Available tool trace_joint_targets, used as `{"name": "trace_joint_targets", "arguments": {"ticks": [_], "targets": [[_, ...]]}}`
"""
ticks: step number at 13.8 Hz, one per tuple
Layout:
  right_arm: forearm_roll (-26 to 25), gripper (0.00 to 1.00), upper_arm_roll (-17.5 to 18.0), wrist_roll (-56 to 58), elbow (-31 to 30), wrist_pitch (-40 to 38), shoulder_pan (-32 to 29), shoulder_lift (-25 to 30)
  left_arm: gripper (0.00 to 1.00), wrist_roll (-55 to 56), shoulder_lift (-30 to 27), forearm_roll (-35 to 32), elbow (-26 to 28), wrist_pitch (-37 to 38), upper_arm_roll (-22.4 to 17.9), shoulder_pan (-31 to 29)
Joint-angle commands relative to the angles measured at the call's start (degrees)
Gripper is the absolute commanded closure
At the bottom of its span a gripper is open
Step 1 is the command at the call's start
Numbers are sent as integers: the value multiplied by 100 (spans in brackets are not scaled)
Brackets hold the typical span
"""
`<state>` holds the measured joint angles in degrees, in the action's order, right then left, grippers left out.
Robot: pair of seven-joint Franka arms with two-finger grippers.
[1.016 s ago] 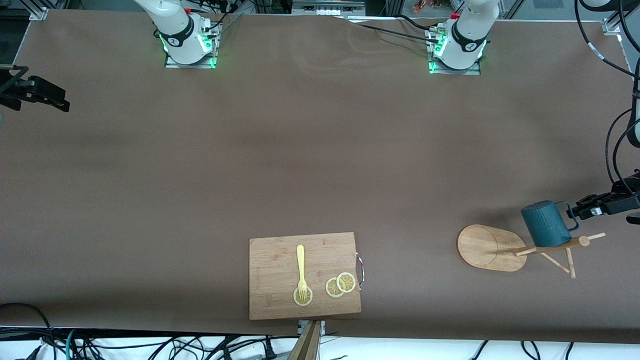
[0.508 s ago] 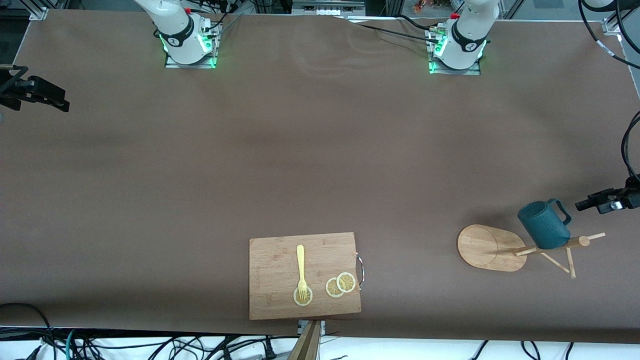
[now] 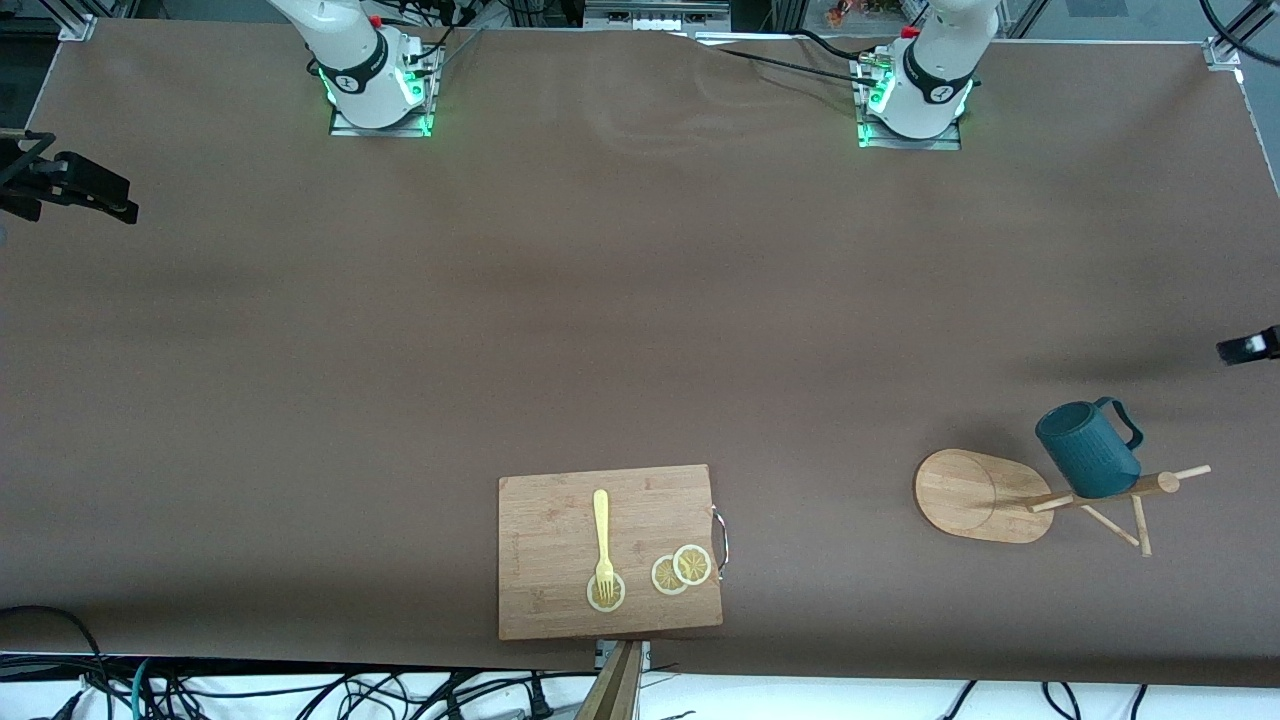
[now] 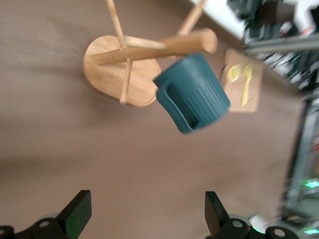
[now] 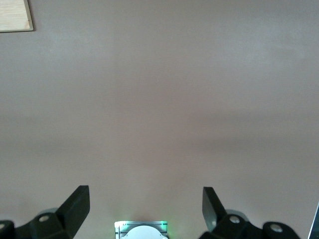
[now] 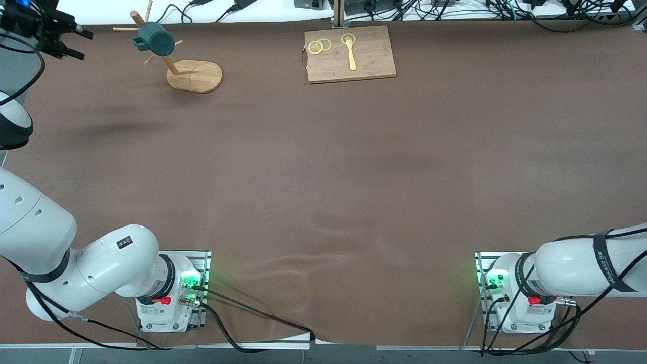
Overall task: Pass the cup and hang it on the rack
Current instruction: 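Open the left gripper and draw it back from the rack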
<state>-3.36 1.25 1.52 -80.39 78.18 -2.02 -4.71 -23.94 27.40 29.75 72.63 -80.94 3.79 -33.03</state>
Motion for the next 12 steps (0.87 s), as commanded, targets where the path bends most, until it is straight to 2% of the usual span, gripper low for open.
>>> {"name": "trace_joint_targets", "arguments": {"ticks": [1,4,7,10,12], "targets": [[2,0,16,59,-47,39,-36,58,0,3,-716,-1179,-100,61,183,663],[2,0,16,59,-47,39,-36,58,0,100,-1332,-2102,-38,148,228,1560],[2,0,16,59,-47,39,-36,58,0,633,-1606,-2613,-12,167,385,2184],[-6,0,16,59,-47,39,-44,58,0,1714,-1597,-3114,164,61,771,2379],[-6,0,15,59,-47,39,-44,58,0,1945,-1589,-3370,321,-78,983,2389]]}}
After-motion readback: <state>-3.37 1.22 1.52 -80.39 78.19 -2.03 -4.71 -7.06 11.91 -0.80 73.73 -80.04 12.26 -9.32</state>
